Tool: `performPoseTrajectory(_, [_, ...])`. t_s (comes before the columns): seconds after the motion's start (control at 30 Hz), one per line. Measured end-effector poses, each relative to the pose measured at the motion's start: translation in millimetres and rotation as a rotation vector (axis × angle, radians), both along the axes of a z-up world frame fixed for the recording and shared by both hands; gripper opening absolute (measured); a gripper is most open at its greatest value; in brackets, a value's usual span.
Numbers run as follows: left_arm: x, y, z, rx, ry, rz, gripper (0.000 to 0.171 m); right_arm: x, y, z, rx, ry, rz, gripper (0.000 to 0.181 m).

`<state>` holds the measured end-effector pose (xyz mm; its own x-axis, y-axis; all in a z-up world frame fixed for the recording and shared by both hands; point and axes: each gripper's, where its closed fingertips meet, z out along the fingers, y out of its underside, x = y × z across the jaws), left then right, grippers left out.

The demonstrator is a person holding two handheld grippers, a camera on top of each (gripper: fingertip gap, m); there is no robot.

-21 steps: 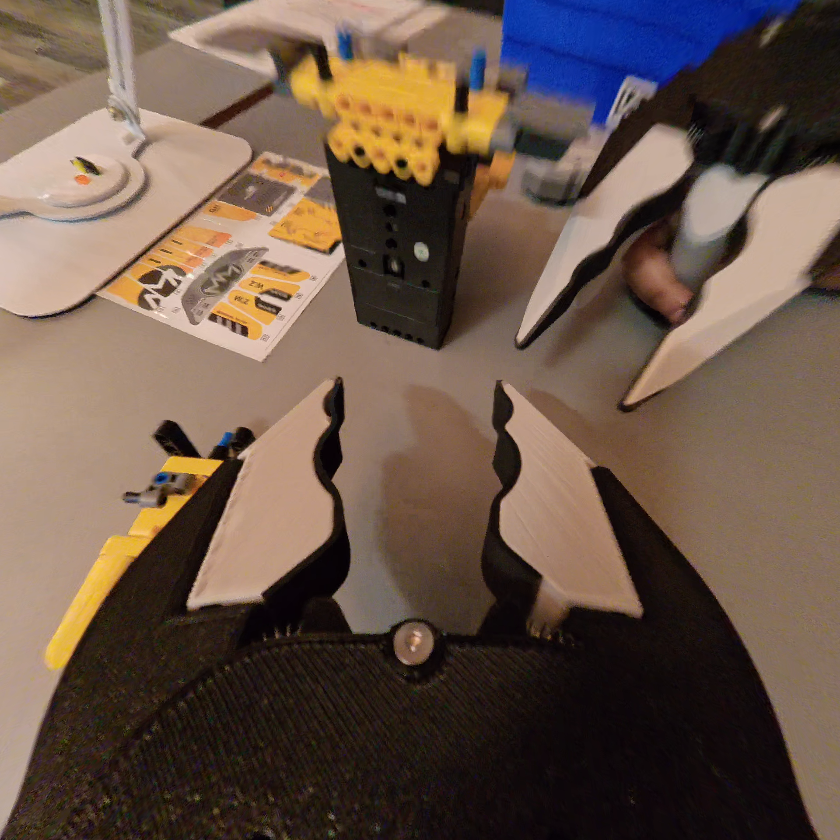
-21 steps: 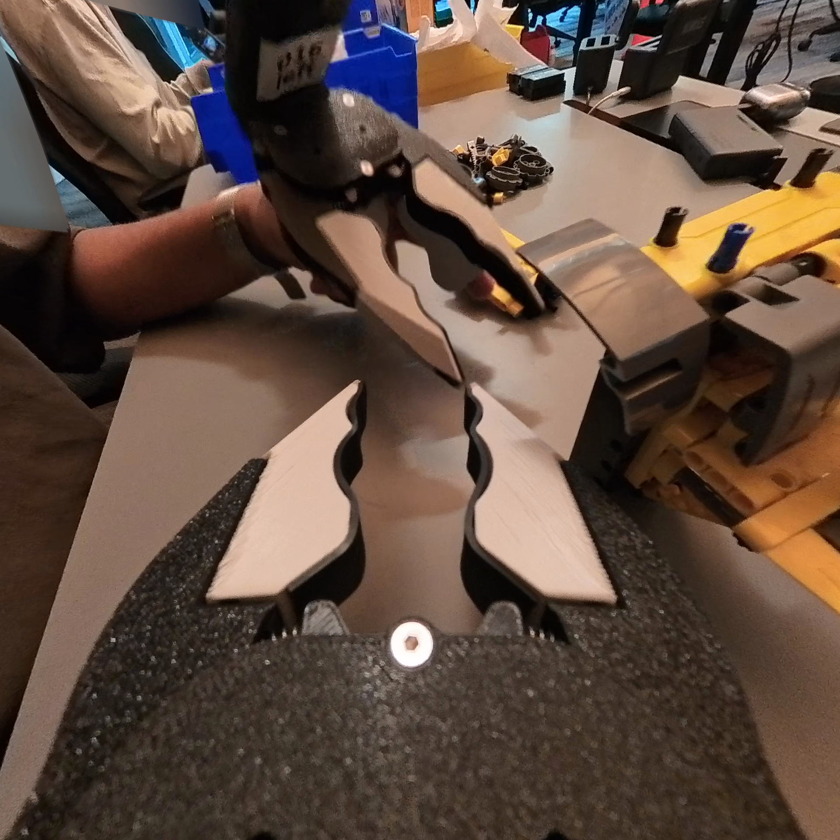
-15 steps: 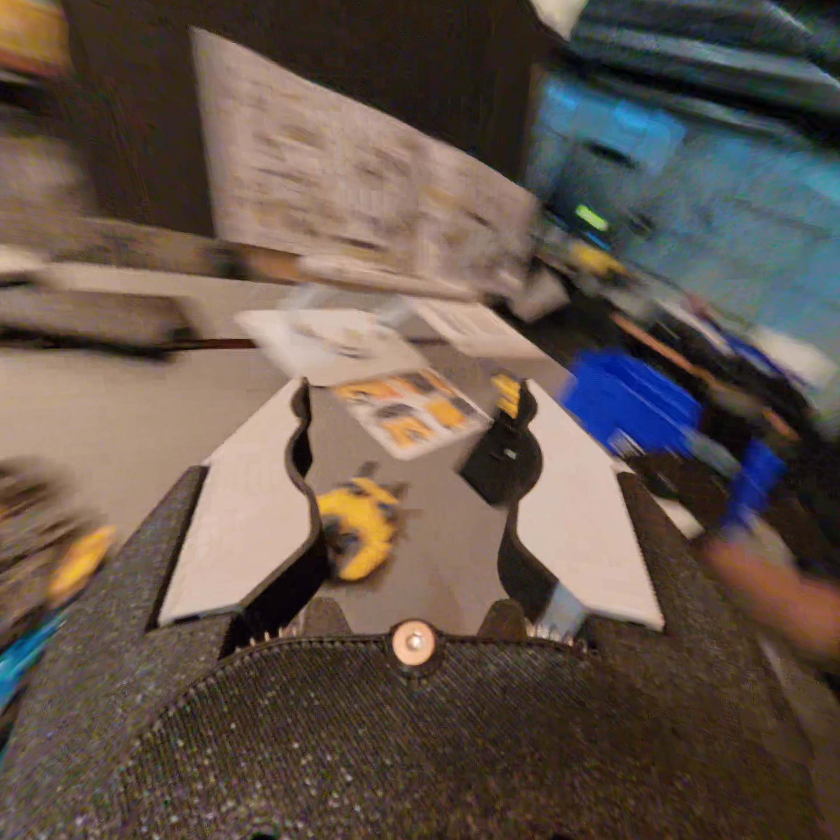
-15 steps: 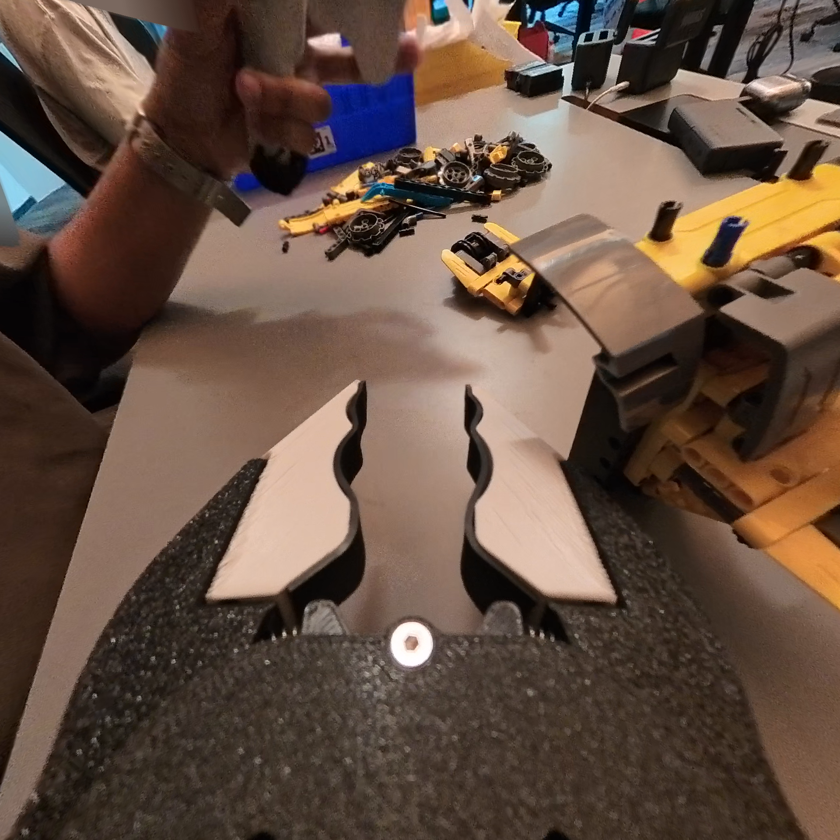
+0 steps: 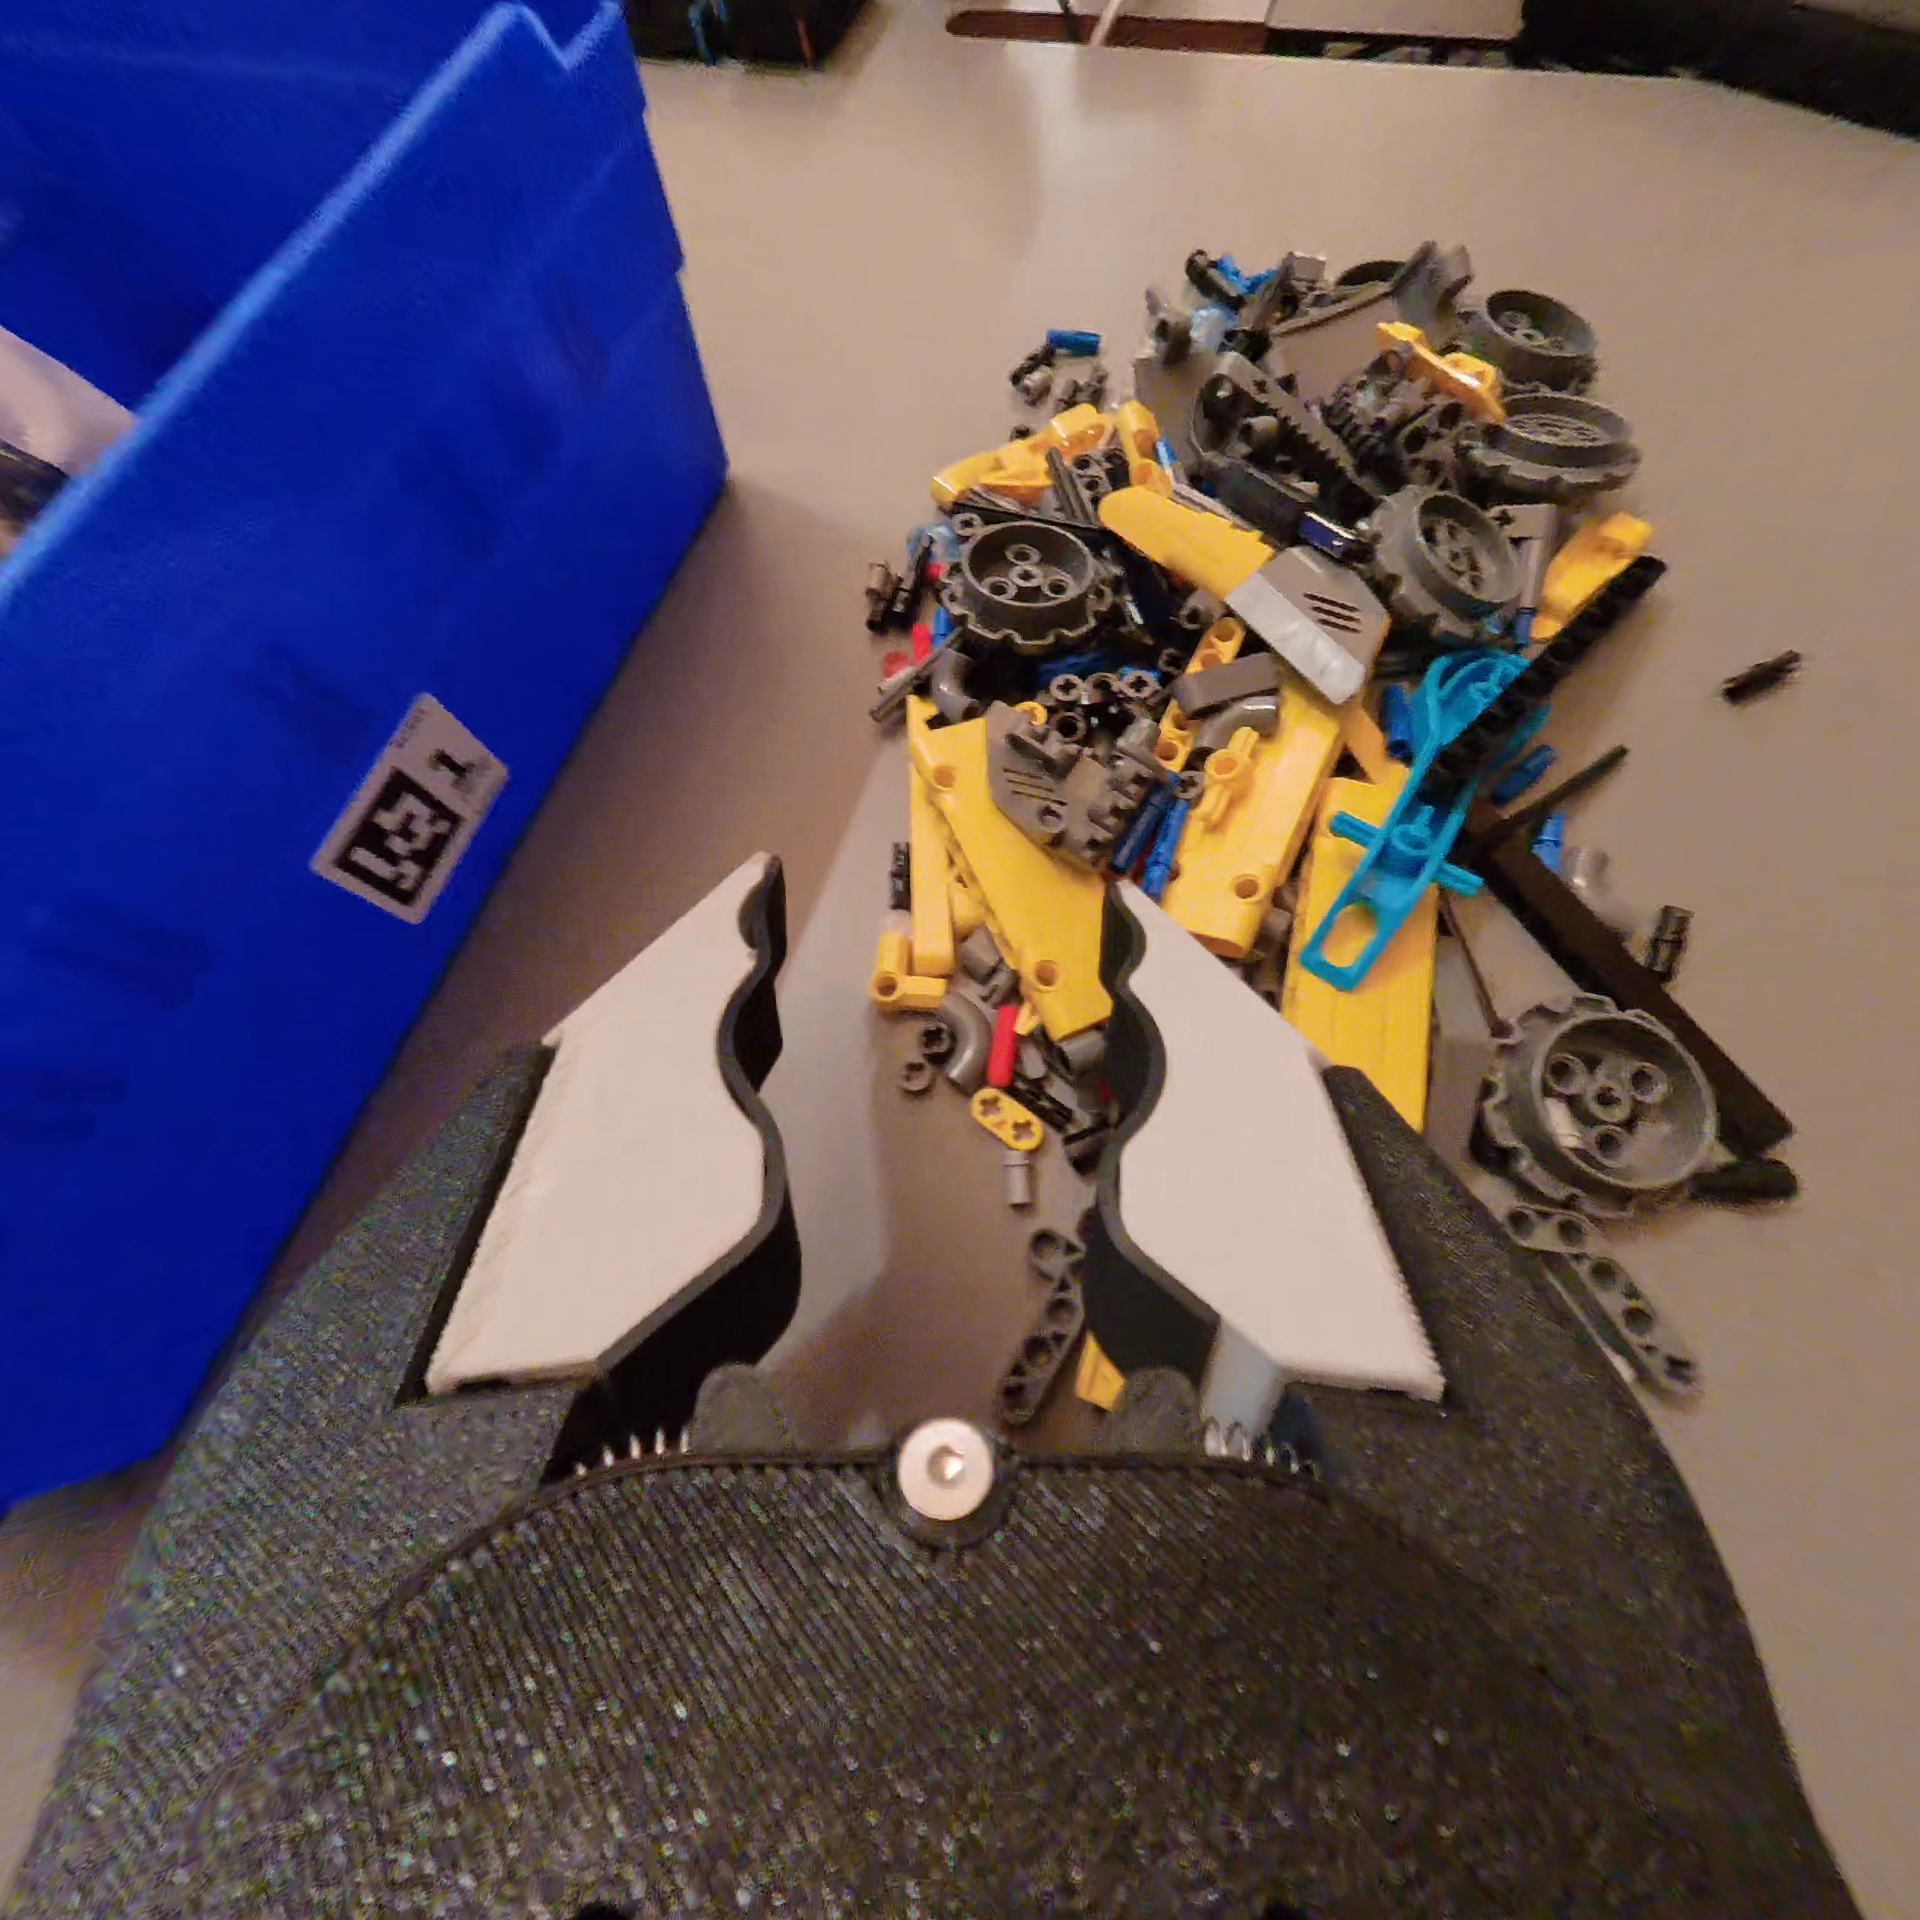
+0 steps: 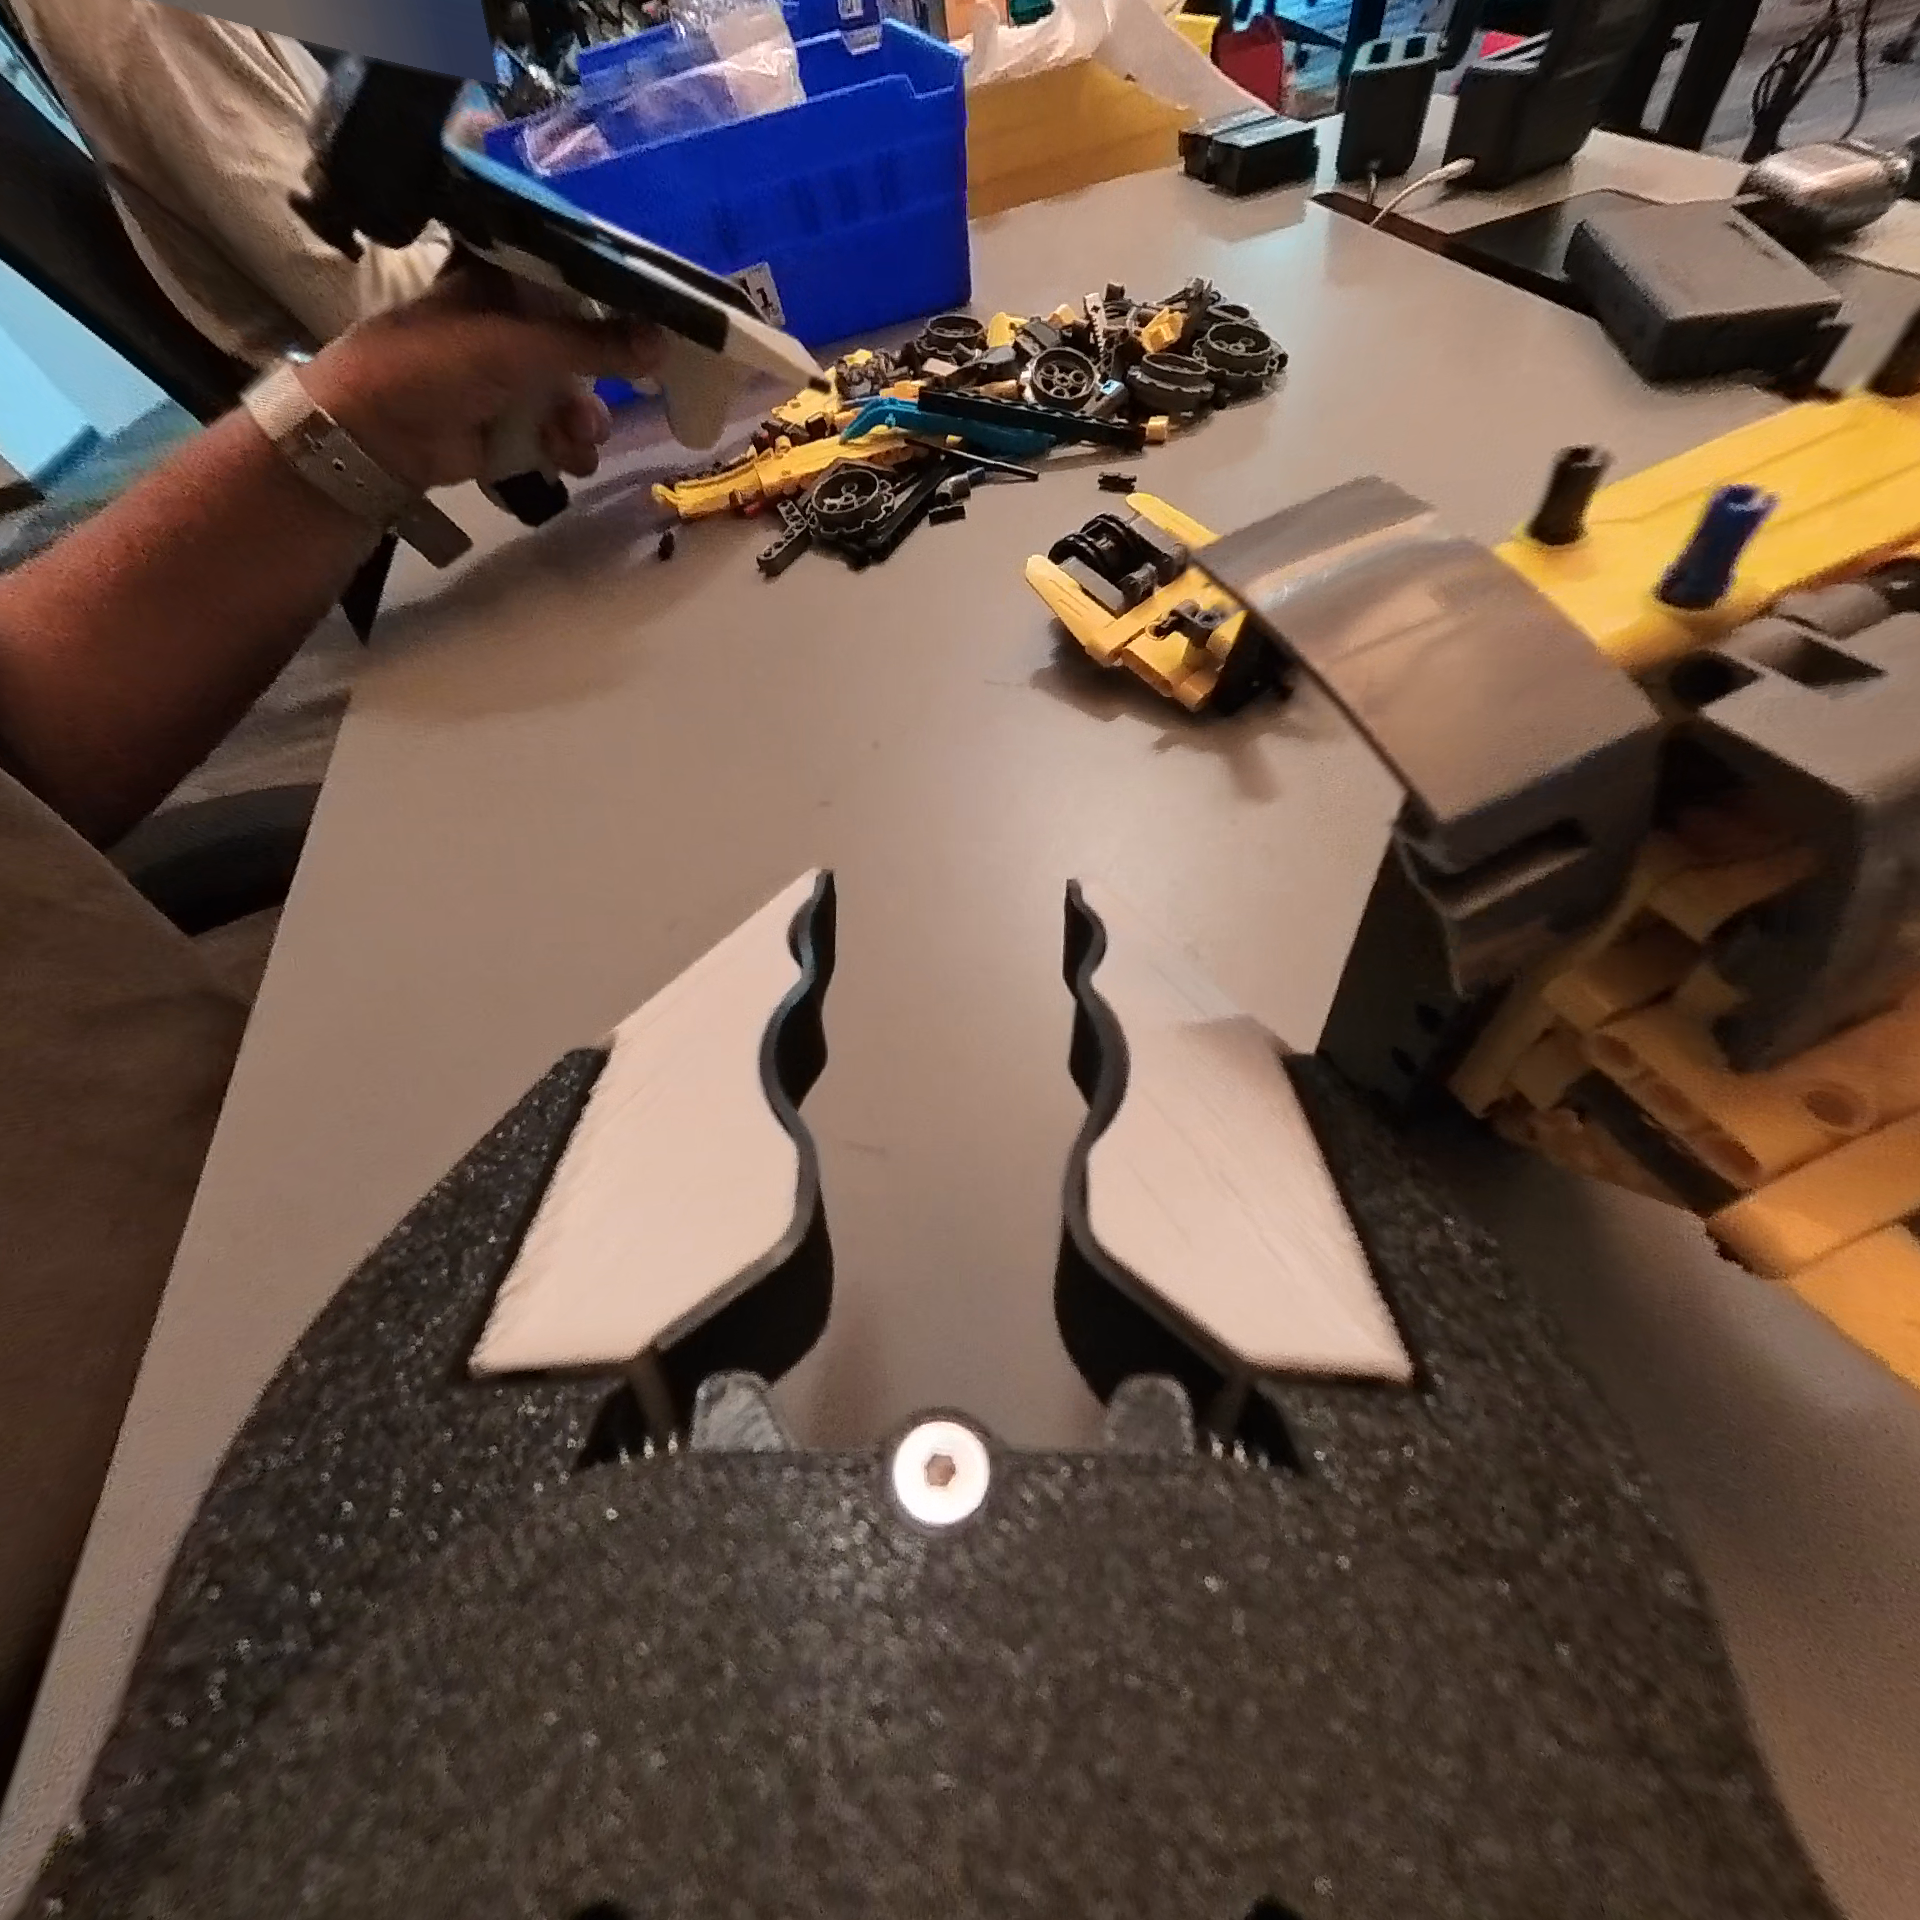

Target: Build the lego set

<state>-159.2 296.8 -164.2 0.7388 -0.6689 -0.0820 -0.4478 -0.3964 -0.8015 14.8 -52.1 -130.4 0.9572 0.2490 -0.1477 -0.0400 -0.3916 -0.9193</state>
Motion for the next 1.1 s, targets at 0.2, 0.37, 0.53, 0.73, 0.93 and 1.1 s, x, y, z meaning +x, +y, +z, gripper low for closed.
performPoseTrajectory(0.2, [8.5,-6.7,-11.3,-0.058,-0.007,-0.029,0.044,-7.6,0.4,-5.7,-0.018,-0.087,0.018,0.043])
performPoseTrajectory(0.37, [9.8,-9.4,-13.9,-0.107,-0.027,-0.061,0.024,-10.3,0.3,-7.2,-0.018,-0.125,0.022,0.044])
performPoseTrajectory(0.53, [8.9,-7.4,-2.5,-0.149,-0.156,-0.063,0.002,-10.9,0.5,-8.1,-0.021,-0.135,0.023,0.044])
performPoseTrajectory(0.73, [5.4,-7.1,12.8,-0.159,-0.269,-0.078,0.000,-10.9,0.7,-8.1,-0.021,-0.136,0.023,0.044])
performPoseTrajectory(0.93, [10.9,-17.8,6.9,-0.134,-0.206,-0.122,0.001,-11.5,1.0,-9.2,-0.024,-0.150,0.021,0.044])
performPoseTrajectory(1.1, [17.8,-26.9,6.8,-0.111,-0.182,-0.169,0.015,-12.0,1.1,-9.7,-0.026,-0.157,0.023,0.044])
